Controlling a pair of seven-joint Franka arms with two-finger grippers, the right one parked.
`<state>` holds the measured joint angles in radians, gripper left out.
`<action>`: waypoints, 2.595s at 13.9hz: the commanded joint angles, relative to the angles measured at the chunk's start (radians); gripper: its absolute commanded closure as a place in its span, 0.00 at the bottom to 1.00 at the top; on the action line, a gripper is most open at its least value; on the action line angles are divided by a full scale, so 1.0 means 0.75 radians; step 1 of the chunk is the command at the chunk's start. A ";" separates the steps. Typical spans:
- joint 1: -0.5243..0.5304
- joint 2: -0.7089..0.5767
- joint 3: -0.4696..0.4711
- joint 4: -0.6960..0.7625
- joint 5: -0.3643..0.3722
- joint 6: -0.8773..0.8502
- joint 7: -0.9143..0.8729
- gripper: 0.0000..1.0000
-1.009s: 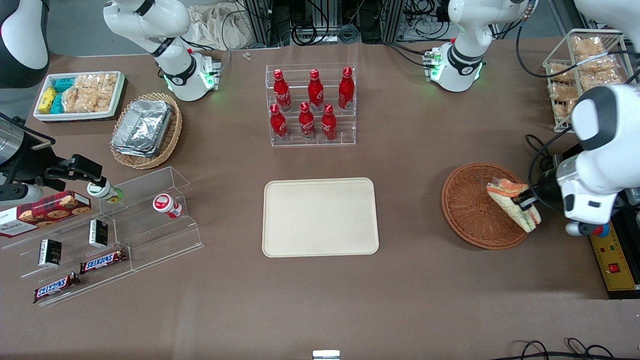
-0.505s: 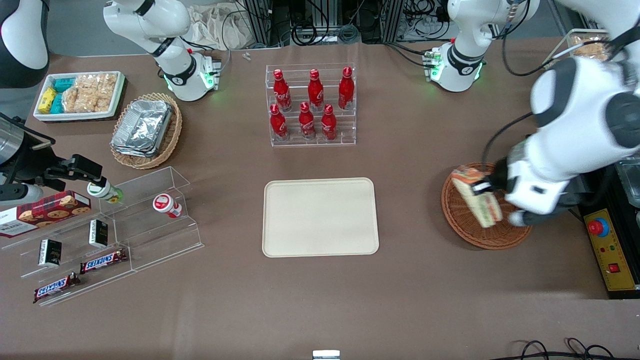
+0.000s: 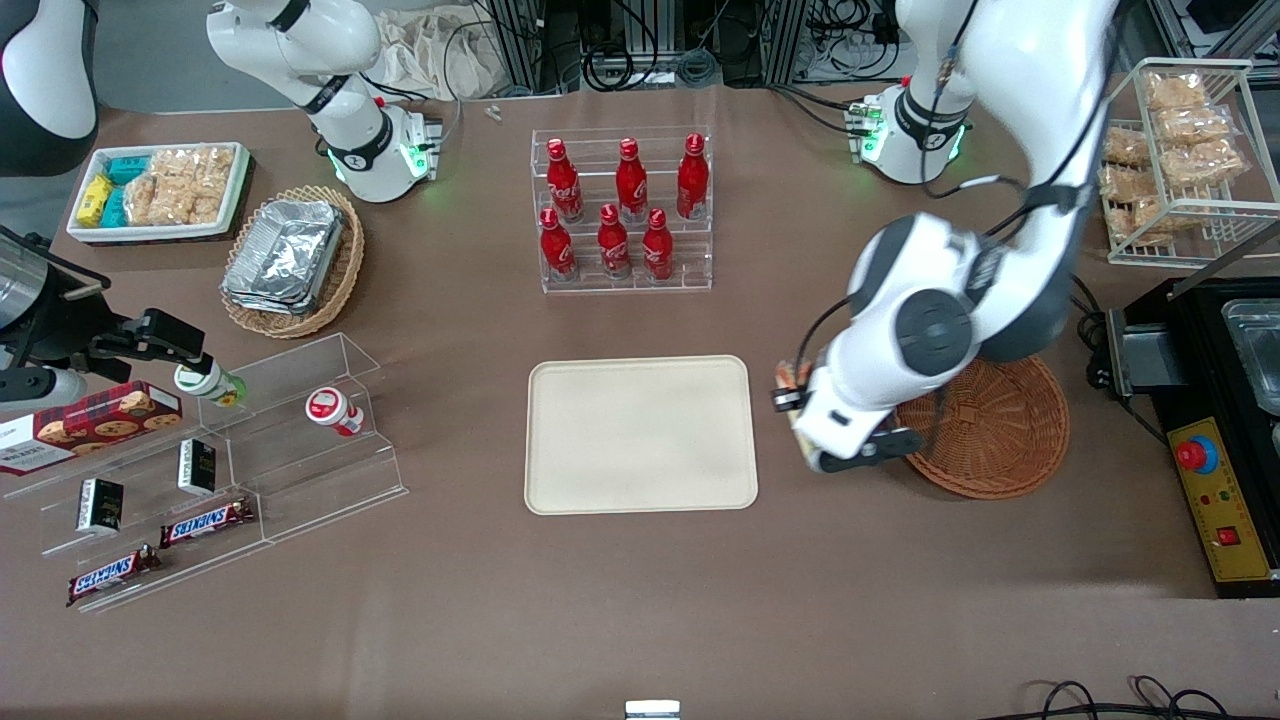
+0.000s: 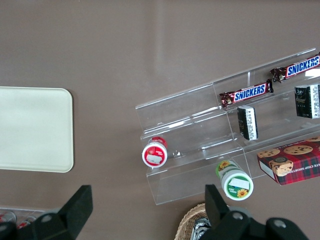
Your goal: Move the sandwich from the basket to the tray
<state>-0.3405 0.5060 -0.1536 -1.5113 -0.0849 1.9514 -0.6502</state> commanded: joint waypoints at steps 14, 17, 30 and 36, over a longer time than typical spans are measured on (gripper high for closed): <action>-0.178 0.299 0.004 0.043 -0.020 0.335 -0.015 0.47; -0.168 0.293 0.006 0.037 -0.018 0.331 -0.008 0.00; 0.143 -0.284 0.019 0.029 0.127 -0.251 0.020 0.00; 0.356 -0.529 0.017 -0.087 0.128 -0.342 0.130 0.00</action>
<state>-0.1220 0.1939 -0.1283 -1.4950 0.0038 1.6932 -0.5905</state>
